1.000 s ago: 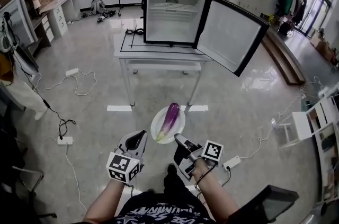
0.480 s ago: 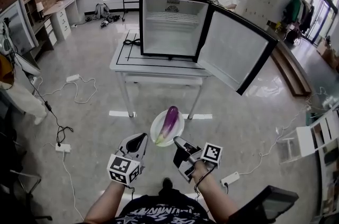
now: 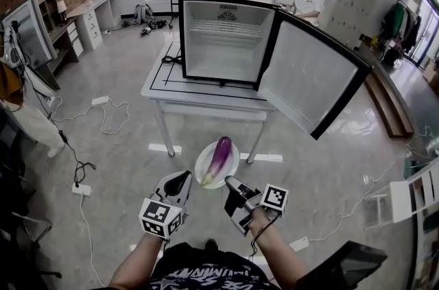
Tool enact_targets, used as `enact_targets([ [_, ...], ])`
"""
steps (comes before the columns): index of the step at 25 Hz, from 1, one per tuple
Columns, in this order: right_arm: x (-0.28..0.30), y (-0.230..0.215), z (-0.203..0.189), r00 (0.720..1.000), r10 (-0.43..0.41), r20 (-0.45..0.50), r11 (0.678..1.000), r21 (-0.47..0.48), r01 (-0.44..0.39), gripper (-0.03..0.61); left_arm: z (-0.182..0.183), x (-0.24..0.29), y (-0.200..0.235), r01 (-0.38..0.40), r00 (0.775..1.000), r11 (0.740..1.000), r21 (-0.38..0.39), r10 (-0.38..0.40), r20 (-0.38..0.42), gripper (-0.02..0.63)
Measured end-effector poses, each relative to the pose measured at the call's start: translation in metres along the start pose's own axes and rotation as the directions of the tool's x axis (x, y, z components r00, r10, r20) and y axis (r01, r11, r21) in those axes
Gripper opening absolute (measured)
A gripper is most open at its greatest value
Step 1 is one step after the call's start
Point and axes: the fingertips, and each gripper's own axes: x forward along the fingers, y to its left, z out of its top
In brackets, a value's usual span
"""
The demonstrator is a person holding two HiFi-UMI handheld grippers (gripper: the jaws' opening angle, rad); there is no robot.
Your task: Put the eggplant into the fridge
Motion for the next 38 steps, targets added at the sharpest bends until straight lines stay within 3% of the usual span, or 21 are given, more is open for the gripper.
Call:
enact_targets([
  [10,0.003,-0.008,0.039,1.000,-0.009,-0.019,1.000,-0.014,0.008,0.021,0.001,0.032,-0.002,-0.027,1.000,1.000,-0.006,0.027,-0.012,0.009],
  [21,0.033,-0.017,0.077,0.999,-0.021,0.028,1.000,-0.003,0.021,0.021,0.005,0.095,0.022,0.039,0.999,0.999,-0.011,-0.040,-0.018,0.009],
  [38,0.168,-0.010,0.173,0.996,-0.036,0.078,0.999,-0.014,0.037,0.021,0.038,0.210,0.152,0.076,0.997,0.997,-0.018,-0.076,-0.011,0.009],
])
